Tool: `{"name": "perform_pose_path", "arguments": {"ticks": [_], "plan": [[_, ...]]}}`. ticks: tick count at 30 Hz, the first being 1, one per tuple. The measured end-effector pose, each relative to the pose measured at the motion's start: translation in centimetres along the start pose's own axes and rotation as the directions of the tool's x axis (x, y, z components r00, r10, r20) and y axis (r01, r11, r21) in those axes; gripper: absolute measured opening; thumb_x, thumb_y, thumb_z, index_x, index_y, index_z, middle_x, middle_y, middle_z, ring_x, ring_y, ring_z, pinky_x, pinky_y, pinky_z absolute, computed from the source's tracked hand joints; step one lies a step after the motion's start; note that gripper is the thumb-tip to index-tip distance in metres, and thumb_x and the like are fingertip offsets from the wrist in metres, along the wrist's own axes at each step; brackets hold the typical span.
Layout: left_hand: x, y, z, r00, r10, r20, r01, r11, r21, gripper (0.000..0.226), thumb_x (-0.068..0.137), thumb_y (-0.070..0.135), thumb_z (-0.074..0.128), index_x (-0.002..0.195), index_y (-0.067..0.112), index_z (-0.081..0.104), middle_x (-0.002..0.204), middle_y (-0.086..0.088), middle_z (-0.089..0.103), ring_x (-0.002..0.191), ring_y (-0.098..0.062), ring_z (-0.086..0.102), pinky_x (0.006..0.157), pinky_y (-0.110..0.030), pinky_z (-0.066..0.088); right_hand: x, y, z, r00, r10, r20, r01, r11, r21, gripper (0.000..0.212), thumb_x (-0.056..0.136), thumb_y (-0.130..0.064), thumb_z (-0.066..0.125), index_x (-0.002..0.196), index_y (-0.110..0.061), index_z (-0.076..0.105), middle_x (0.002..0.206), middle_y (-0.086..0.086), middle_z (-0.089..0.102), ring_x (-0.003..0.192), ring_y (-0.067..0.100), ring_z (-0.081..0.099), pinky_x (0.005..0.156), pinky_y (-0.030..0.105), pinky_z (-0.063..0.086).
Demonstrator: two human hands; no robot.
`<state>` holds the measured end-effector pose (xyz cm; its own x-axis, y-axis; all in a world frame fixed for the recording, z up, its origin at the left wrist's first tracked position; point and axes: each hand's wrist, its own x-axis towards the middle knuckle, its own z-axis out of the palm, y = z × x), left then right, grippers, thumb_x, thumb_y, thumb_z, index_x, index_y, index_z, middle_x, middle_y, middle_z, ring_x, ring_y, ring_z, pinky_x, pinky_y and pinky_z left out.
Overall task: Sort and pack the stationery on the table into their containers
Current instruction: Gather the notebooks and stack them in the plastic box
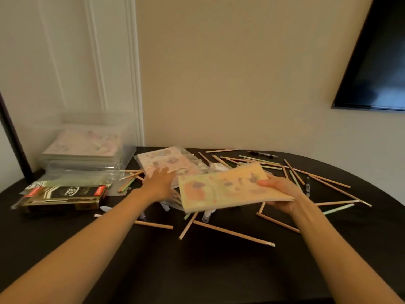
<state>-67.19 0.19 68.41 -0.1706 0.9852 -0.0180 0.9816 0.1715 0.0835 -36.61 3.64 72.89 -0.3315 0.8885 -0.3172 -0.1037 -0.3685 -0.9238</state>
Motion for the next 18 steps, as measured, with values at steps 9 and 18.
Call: {"name": "perform_pose_path", "arguments": {"ticks": [9,18], "plan": [[-0.6,0.1,-1.4,0.974,-0.002,-0.226,0.008,1.0,0.024,0.036,0.096,0.011,0.041,0.132,0.015,0.043,0.128,-0.012,0.051,0.117,-0.03,0.049,0.092,-0.039,0.044,-0.3,1.8,4.4,0.956,-0.159,-0.248,0.179,0.982,0.059,0.047,0.096,-0.002,0.042,0.14,-0.019,0.038,0.118,0.008,0.058,0.082,0.02,0.061,0.061,0.037,0.054],[-1.9,-0.5,-2.9,0.973,-0.18,-0.143,0.183,0.983,0.008,0.027,0.095,0.012,0.041,0.113,-0.002,0.055,0.115,-0.019,0.057,0.105,-0.034,0.056,0.075,-0.033,0.042,-0.1,4.0,7.4,0.853,-0.299,-0.427,0.325,0.946,-0.012,0.043,0.097,-0.007,0.043,0.137,-0.023,0.042,0.127,0.003,0.054,0.082,0.012,0.058,0.055,0.027,0.05]]}}
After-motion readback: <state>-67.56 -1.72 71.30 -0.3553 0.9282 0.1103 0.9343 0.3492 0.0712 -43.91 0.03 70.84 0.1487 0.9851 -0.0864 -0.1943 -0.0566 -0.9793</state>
